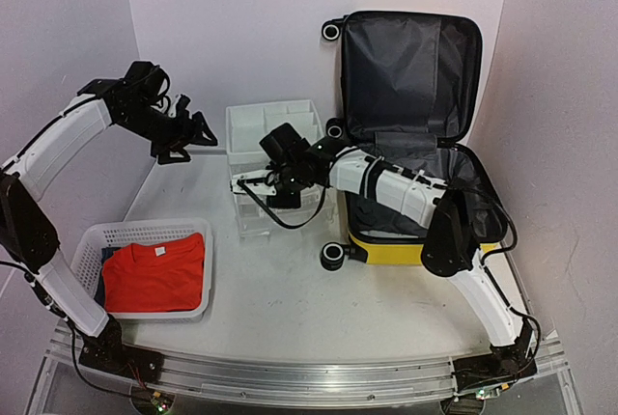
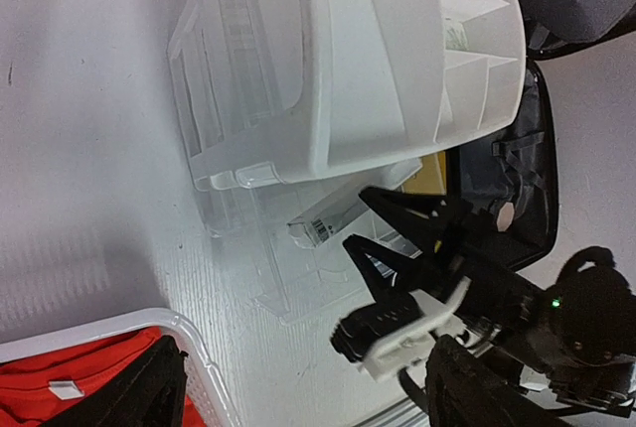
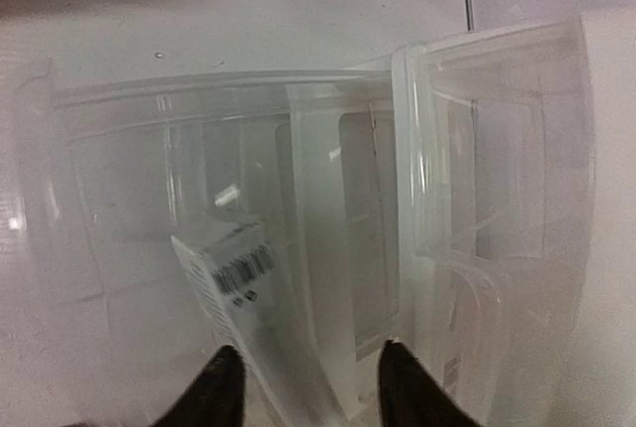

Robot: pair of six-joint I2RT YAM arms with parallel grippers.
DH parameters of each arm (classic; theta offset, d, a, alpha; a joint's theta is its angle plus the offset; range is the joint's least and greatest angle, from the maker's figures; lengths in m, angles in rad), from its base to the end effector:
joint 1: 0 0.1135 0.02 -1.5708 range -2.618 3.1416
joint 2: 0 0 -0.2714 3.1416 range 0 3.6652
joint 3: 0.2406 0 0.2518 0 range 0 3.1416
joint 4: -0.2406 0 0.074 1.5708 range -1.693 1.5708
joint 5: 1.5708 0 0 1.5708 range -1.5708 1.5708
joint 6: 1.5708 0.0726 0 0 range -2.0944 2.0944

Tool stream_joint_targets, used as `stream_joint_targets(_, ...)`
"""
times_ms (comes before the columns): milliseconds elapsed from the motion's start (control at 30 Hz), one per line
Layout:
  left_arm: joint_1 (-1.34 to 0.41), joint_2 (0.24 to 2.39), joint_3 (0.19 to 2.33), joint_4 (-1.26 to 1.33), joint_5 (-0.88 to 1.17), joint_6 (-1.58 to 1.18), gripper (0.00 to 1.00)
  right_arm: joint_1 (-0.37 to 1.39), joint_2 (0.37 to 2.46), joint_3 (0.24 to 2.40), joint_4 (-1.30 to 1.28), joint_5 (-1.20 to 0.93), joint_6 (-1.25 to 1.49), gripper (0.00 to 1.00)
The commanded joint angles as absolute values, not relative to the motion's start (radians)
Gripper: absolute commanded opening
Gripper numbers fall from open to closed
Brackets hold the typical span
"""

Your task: Open, take out, and arrange the luggage

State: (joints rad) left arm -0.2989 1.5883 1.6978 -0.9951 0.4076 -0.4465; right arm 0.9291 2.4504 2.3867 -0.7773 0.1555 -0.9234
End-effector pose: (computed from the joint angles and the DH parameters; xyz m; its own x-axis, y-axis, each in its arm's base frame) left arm 0.3263 -0.1307 0.3623 -0.8877 -0.1413 -0.4382 0.1406 0.8232 -0.5501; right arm 0.3527 0.4532 0.2222 0.3129 -0.8978 -0.3100 -0.7959 -0.0697 -0.6014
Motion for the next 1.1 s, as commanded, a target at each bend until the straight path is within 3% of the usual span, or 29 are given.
stream_joint_targets(0,-0.286,1.543,1.797,-1.064,0.391,-0.353,0.84,0.945,2.509,2.464,-0.674,0.262,-0.939,0.75)
stream_joint_targets(67,-0.286,1.545,1.815,-1.079,0.383,-0.340,0.84,0.953,2.500,2.482,-0.682,0.257,-0.914,0.88)
stream_joint_targets(133,-0.285,1.554,1.819,-1.079,0.385,-0.350,0.84,0.954,2.458,2.483,-0.697,0.236,-0.855,0.92)
stream_joint_targets(600,-0.286,1.704,1.878,-0.996,0.402,-0.509,0.84,0.911,1.950,2.016,-0.832,0.028,-0.636,0.95)
stream_joint_targets(833,-0.285,1.736,1.919,-0.987,0.434,-0.477,0.84,0.676,1.769,1.784,-0.876,-0.152,-0.441,0.93)
stream_joint_targets(1067,-0.281,1.766,1.980,-0.967,0.407,-0.425,0.85,0.466,1.730,1.630,-0.978,-0.140,-0.382,0.93)
